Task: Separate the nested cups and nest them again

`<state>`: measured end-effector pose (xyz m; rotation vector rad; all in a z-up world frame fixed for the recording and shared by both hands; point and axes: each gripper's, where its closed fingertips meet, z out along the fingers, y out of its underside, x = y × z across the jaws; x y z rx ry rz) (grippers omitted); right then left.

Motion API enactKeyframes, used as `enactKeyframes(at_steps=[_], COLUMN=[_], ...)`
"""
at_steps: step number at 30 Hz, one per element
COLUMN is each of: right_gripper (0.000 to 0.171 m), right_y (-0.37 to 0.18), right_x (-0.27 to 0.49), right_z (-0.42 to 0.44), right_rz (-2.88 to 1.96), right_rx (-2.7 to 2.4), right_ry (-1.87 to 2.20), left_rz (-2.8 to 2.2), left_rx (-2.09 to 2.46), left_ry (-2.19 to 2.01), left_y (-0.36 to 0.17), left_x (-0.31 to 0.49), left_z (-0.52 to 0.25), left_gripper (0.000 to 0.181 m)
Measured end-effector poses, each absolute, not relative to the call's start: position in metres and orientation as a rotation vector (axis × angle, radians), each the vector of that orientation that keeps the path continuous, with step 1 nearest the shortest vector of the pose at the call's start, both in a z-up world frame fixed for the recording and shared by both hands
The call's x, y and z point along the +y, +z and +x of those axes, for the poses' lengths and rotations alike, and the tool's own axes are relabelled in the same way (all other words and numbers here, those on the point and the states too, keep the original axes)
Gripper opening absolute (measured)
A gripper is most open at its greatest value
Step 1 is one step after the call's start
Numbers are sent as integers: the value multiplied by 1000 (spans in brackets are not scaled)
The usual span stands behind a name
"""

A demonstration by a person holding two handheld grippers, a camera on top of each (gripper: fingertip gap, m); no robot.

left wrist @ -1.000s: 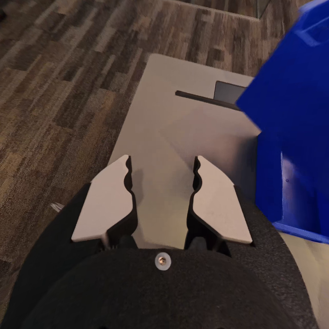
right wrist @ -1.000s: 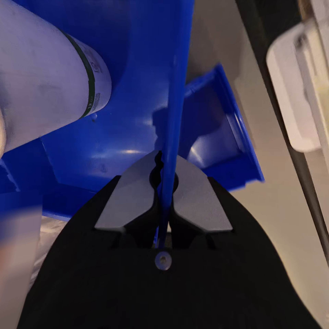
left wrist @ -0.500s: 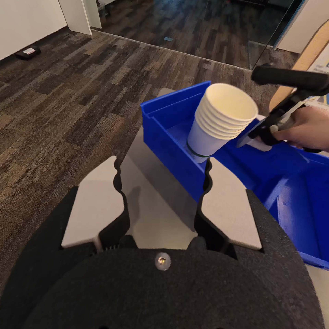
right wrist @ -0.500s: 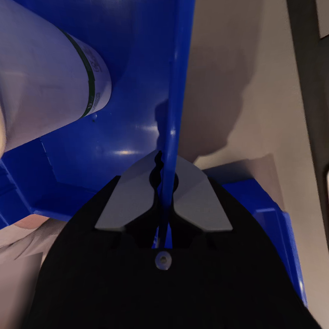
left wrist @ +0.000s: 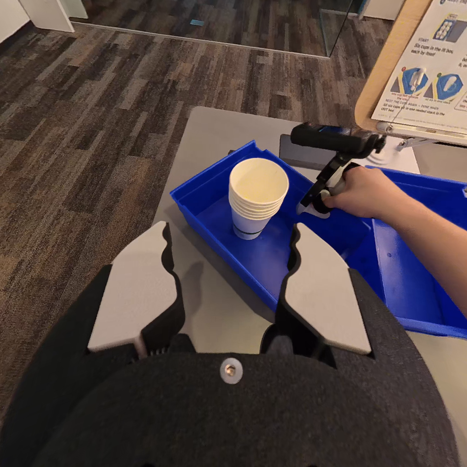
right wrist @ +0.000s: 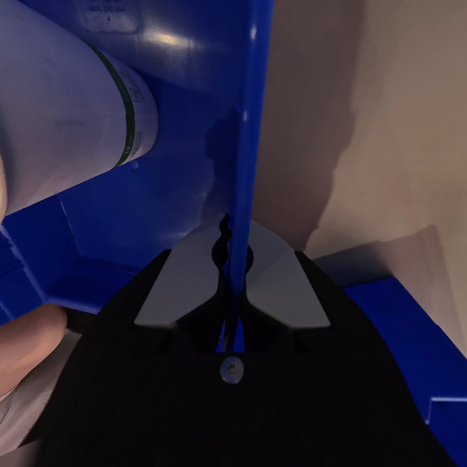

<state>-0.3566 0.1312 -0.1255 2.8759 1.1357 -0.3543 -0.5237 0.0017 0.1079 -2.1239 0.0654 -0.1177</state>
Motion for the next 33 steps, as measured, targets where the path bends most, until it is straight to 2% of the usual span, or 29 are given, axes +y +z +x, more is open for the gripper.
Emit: enactKeyframes(at_steps=[1,6,9,12,13,15,18,20,22,27,30,31,33], right_gripper=[5,7,13,34,43,50,62,65,61,67,48,36,23], right_y=[-127,-124,-104,-46,-21,24,55,39,4,-76,-103,-107,-108], right_x=[133,133,140,146,144,133,118,97,73,43,35,33,33], right_z=[-356,-356,-357,-355,-342,-294,-176,-112,-82,-66,-61,-66,-62], right_rz=[2891,2914,2983,3160,3224,3388,3668,3718,3676,3487,3380,3355,3337], right_rx=[1142,1209,1359,1526,1575,1576,1160,832,655,479,494,498,448], right_ry=[-331,-291,-302,-383,-339,-175,195,228,45,-112,-36,-118,-171], left_rz=[-2129,-2153,-2144,-2146,-2146,-2145,-2142,-2143,-2155,-2180,-2198,-2204,-2215], left_rx=[81,133,137,135,133,128,108,101,97,107,147,161,188], left_ry=[-120,-109,-114,-113,-117,-128,-147,-158,-166,-145,-133,-129,-122], left_y=[107,104,106,105,105,104,104,103,100,97,95,93,92], left_x=[3,4,4,1,0,-1,-1,0,1,1,1,1,1], left_z=[-520,-511,-510,-512,-513,-515,-517,-517,-516,-513,-507,-505,-500], left_gripper=[90,91,92,92,92,92,92,92,92,92,92,93,93])
